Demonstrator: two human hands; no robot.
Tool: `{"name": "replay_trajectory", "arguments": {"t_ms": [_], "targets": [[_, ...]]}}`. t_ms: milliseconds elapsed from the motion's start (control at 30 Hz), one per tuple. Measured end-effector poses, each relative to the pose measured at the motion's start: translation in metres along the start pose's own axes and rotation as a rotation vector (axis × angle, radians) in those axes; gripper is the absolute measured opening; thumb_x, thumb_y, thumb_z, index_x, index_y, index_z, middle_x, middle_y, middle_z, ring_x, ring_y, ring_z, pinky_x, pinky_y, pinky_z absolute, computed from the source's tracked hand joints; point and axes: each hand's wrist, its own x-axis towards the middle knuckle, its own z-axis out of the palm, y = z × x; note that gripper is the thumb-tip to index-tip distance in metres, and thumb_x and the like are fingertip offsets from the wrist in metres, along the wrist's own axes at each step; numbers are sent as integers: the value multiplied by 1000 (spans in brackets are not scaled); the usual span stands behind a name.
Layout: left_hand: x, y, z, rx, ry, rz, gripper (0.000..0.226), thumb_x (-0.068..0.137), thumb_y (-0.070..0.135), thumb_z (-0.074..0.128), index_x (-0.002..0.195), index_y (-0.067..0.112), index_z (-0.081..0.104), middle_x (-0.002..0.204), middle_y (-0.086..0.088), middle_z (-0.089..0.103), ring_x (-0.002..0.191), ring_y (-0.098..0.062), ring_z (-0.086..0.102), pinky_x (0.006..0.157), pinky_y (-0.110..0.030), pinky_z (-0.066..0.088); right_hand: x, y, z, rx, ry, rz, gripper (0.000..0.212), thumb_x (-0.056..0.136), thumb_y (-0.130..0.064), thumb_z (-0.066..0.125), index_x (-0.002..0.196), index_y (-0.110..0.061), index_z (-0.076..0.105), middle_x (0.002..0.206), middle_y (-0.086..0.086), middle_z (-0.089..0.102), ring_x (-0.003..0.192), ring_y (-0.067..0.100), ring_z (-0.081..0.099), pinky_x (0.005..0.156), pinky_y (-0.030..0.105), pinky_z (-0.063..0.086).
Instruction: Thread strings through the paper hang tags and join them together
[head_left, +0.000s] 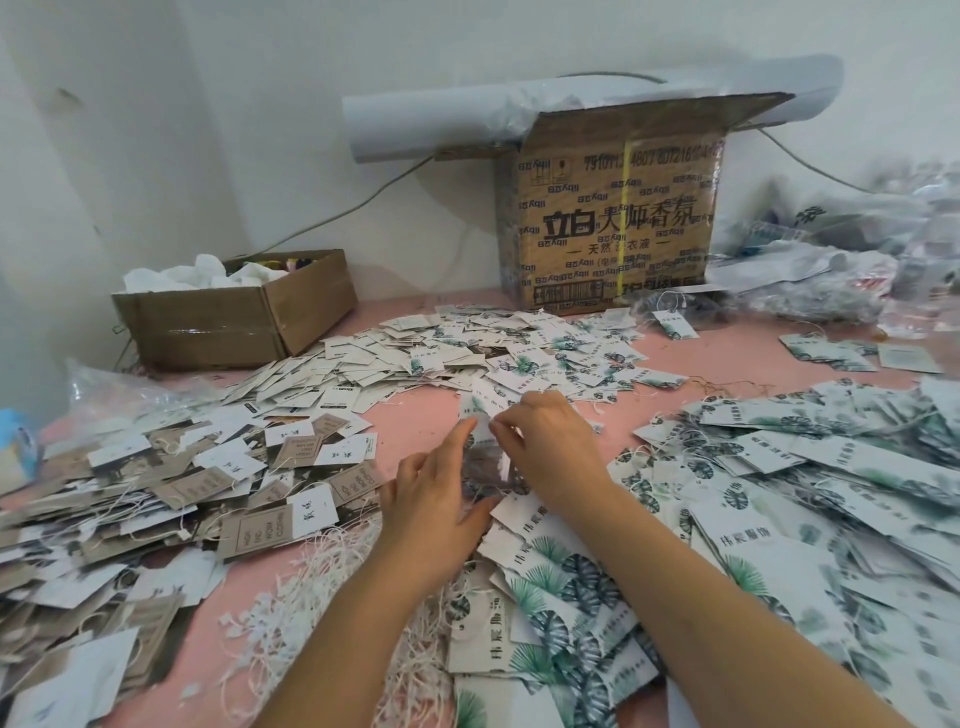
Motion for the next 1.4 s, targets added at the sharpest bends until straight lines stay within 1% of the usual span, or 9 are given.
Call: {"name": "replay_trajectory", "arguments": {"t_ms": [167,233,367,433,667,800,967,1267,1400], "targets": [[0,16,-11,-328,52,14,83,95,8,42,110,80,4,131,12,40,122,-4,31,102,-34,29,2,-1,-12,32,379,-338,18,82,-11,64,67,-3,70,57,5,53,56,23,48,47,28,42],[0,18,-14,-590,83,-56,77,96,3,38,103,78,21,131,8,45,113,6,47,88,-18,41,4,0,-13,17,428,-427,21,83,-13,62,67,-3,71,57,5,53,55,22,47,46,29,42],[5,15,-18,-802,138,-182,26,99,42,30,117,48,48,119,17,55,105,14,50,73,-11,38,3,-1,-14,78,361,-538,3,74,-8,75,74,-5,74,58,4,54,56,23,47,44,30,42],[5,12,-17,-846,167,-222,48,88,61,23,114,38,56,116,14,59,110,1,52,77,-17,37,4,-4,-14,125,306,-563,5,73,-9,75,77,-6,75,59,4,54,57,22,48,45,28,41],[1,5,-20,-908,349,-359,44,77,58,46,95,25,68,102,7,68,98,-12,61,81,-30,46,5,6,-10,382,150,95,25,91,-25,56,107,-11,69,73,-11,50,68,0,42,62,22,33],[3,-1,-21,-895,451,-368,7,83,33,64,84,26,67,91,6,69,89,-10,63,78,-27,48,4,33,-7,54,-138,401,32,93,-33,51,107,-7,62,111,9,57,109,26,50,87,36,45],[5,-7,-18,-884,447,-383,16,81,4,70,77,19,65,81,1,68,78,-13,63,66,-21,46,-4,40,6,-228,-399,440,59,85,-64,47,64,-10,36,104,12,57,102,29,50,88,39,44],[6,-7,-17,-903,436,-383,23,80,3,70,82,23,57,89,-3,67,82,-19,62,68,-33,45,-3,40,2,-90,-386,532,52,80,-59,59,68,-12,41,78,4,52,82,24,51,70,33,44],[7,-9,-17,-917,422,-389,34,80,5,71,91,31,53,92,-7,68,81,-22,65,69,-39,50,-1,41,0,-19,-247,561,34,86,-39,61,96,-9,51,93,4,61,85,22,59,77,36,52]]}}
